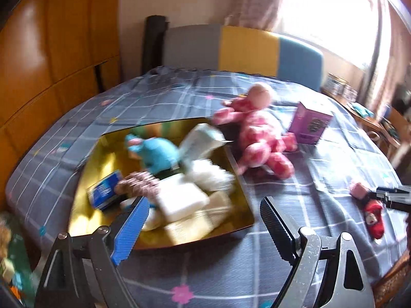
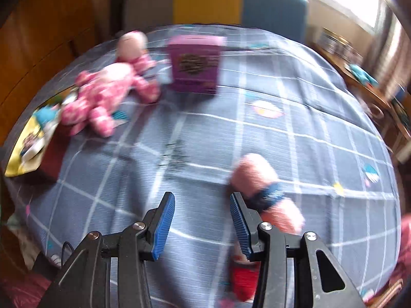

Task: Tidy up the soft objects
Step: 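Move the right gripper back and grasp the red fuzzy sock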

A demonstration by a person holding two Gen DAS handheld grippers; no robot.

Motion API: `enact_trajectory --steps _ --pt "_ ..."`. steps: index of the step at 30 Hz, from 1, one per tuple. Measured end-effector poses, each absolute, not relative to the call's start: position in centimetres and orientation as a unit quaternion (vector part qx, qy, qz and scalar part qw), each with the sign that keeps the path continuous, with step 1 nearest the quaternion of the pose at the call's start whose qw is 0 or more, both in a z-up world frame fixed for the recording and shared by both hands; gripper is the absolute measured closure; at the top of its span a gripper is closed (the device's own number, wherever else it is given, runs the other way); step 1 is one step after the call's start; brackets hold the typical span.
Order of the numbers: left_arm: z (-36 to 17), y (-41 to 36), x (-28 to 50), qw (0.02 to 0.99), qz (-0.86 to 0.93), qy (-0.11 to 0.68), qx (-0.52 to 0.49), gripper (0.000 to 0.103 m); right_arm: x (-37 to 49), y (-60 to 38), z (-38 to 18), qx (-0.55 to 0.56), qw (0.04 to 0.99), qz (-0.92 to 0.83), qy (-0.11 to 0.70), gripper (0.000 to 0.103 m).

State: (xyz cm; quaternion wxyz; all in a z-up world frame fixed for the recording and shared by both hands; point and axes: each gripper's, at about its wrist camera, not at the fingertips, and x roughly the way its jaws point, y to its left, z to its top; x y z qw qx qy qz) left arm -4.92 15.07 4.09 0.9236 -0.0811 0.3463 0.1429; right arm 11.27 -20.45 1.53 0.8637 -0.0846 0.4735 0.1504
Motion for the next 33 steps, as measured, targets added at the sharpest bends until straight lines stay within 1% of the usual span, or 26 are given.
enact_trajectory --steps 5,10,12,19,21,23,24,26,28,33 --pt "4.5 11.7 -2.4 0.930 0.090 0.352 -0.054 0.014 13.2 -26.4 2.1 -0.025 0.863 0.073 0.498 0.058" --pt "4.3 8.8 0.2 0.928 0.046 0.367 -0.039 0.014 13.6 -29.7 1.0 0.015 0.837 0.071 0.542 0.057" --pt "4.1 7.6 1.1 0.927 0.030 0.374 -0.033 0.014 13.4 -29.9 -0.3 0.039 0.818 0.087 0.567 0.057" --pt "3.1 3.2 4.4 0.917 -0.026 0.397 -0.021 0.013 13.6 -27.8 -3.3 0.054 0.784 0.103 0.610 0.057" --pt "3.0 1.9 5.2 0.915 -0.038 0.401 -0.012 0.013 13.5 -27.0 -4.2 0.054 0.770 0.106 0.627 0.057" --pt "2.8 0.8 6.1 0.912 -0.052 0.407 -0.012 0.012 13.3 -26.2 -5.3 0.030 0.758 0.103 0.644 0.057" --pt "2.7 0.5 6.5 0.910 -0.057 0.411 -0.015 0.012 13.0 -25.8 -5.6 0.013 0.755 0.101 0.648 0.062" --pt "2.4 -0.4 7.3 0.906 -0.068 0.418 -0.020 0.012 12.6 -25.2 -5.1 -0.013 0.764 0.098 0.638 0.078" --pt "2.2 -1.3 8.0 0.902 -0.078 0.424 -0.020 0.012 12.2 -25.4 -4.1 -0.014 0.772 0.101 0.627 0.080" --pt "1.9 -3.3 9.7 0.893 -0.106 0.437 -0.029 0.012 11.5 -27.5 -1.7 0.008 0.790 0.113 0.602 0.080"
